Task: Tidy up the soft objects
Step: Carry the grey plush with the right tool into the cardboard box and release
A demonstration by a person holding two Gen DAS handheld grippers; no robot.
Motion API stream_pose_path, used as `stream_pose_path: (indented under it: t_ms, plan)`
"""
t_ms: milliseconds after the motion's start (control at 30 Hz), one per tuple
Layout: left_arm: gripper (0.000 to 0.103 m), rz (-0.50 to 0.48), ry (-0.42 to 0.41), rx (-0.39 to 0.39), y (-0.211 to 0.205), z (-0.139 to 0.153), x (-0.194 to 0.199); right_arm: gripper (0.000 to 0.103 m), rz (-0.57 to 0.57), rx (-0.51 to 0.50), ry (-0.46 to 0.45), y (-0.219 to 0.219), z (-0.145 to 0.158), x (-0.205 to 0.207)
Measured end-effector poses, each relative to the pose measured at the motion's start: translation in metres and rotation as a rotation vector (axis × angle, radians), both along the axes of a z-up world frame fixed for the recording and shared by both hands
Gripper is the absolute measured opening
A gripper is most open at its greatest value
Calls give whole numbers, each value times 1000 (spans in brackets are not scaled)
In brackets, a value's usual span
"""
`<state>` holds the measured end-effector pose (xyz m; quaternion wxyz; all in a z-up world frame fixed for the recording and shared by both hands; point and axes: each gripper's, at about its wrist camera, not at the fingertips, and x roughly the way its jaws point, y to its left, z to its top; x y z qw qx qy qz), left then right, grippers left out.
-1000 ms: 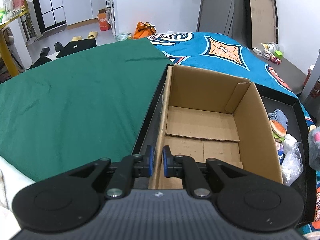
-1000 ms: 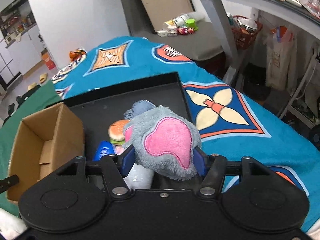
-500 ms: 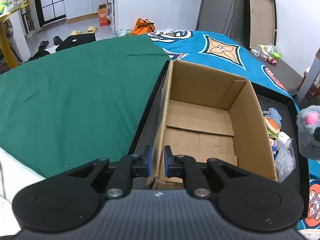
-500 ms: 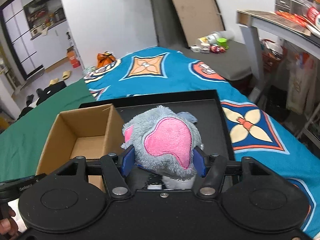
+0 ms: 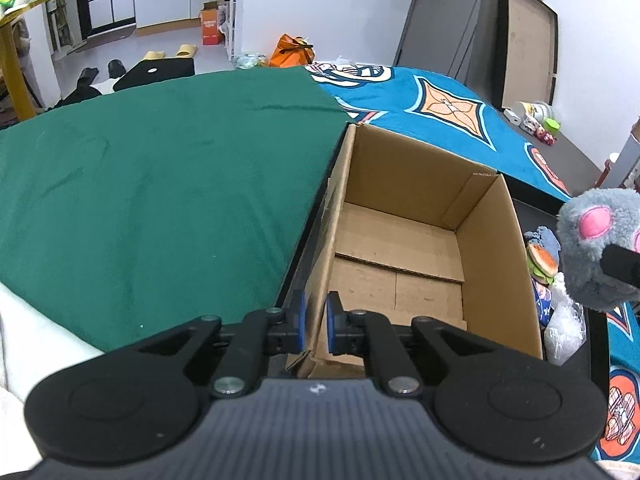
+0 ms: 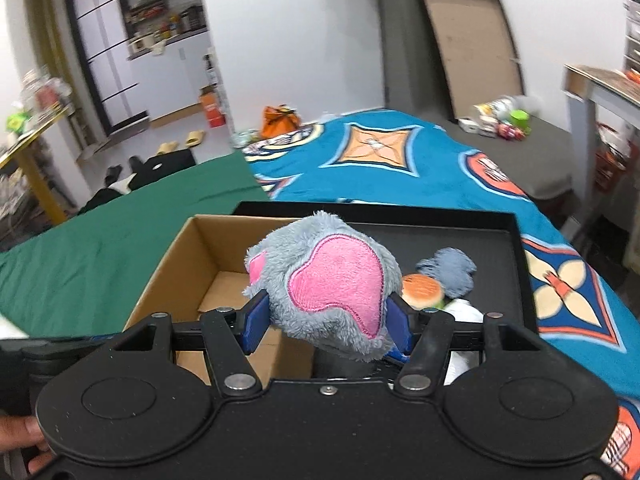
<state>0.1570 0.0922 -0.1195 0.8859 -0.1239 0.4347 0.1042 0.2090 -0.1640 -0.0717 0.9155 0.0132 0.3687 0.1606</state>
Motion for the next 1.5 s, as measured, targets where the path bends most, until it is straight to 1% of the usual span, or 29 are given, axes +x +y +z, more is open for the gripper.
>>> stream_pose_path:
  t_ms: [300,400,533,633,767,900,933,1000,1167,1400,1500]
  plan:
    - [10,32,5,-19,4,0,1,59,132,-34,-29,42,-2,-5]
    - [10,43,3,-20,4,1,1,59,178,-40,-22,55,-5,-4]
    - [10,58,-6,-41,6,2,0,59,227,-60,-26,71,-6,-3]
    - [10,61,-7,-52,7,2,0,59,246,-53,-12,78,-7,3]
    - [10,76,-7,-91,14,2,-1,60,281,-58,-14,92,-4,10]
    - [11,89,-8,-117,19,1,-2,61,297,35,81,96,-5,19]
    - [11,90,-8,-119,19,1,-3,64,299,45,98,97,-7,21]
    - [12,91,-9,-122,19,1,-3,66,311,60,130,101,-11,21]
    - [12,91,-6,-121,19,1,-3,66,331,147,241,102,-20,24]
    - [13,87,7,-95,14,3,-2,66,312,128,274,91,-15,21]
    - [16,87,14,-83,13,5,-1,66,305,97,277,85,-11,22]
